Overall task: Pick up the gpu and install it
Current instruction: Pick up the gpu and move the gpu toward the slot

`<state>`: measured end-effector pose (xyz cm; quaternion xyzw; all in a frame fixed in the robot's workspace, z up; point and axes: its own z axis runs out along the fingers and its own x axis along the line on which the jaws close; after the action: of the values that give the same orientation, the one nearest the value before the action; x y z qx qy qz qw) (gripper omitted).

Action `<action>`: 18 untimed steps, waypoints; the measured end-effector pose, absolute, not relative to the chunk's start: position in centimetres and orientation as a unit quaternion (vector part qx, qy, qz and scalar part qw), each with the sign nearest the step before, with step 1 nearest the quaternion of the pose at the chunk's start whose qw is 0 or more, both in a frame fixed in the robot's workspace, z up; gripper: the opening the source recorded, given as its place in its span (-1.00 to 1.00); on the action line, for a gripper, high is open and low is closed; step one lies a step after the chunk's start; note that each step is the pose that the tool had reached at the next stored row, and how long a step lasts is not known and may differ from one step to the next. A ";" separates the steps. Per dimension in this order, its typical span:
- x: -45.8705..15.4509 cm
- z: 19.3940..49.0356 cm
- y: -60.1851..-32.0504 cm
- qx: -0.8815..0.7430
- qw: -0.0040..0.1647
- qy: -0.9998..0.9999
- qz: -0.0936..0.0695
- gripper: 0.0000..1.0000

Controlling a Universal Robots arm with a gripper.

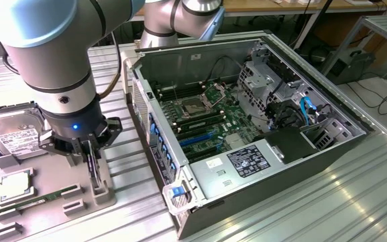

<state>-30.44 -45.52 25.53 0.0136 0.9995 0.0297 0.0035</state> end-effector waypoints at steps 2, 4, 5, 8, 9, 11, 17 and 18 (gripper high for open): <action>-30.4 25.6 -45.5 0.014 0.003 0.999 0.030 -0.44; -30.4 25.7 -45.5 0.014 0.003 0.999 0.030 -0.44; -30.4 25.7 -45.5 0.014 0.003 0.999 0.030 -0.44; -30.4 25.9 -45.5 0.014 0.003 0.999 0.030 -0.44; -30.4 25.9 -45.5 0.014 0.003 0.999 0.030 -0.44; -30.4 26.0 -45.5 0.014 0.003 0.999 0.030 -0.44; -30.4 26.4 -45.5 0.014 0.003 0.999 0.030 -0.44; -30.4 26.5 -45.5 0.014 0.003 0.999 0.030 -0.44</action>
<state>-30.43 -45.52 26.46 0.0136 0.9995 0.0297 0.0027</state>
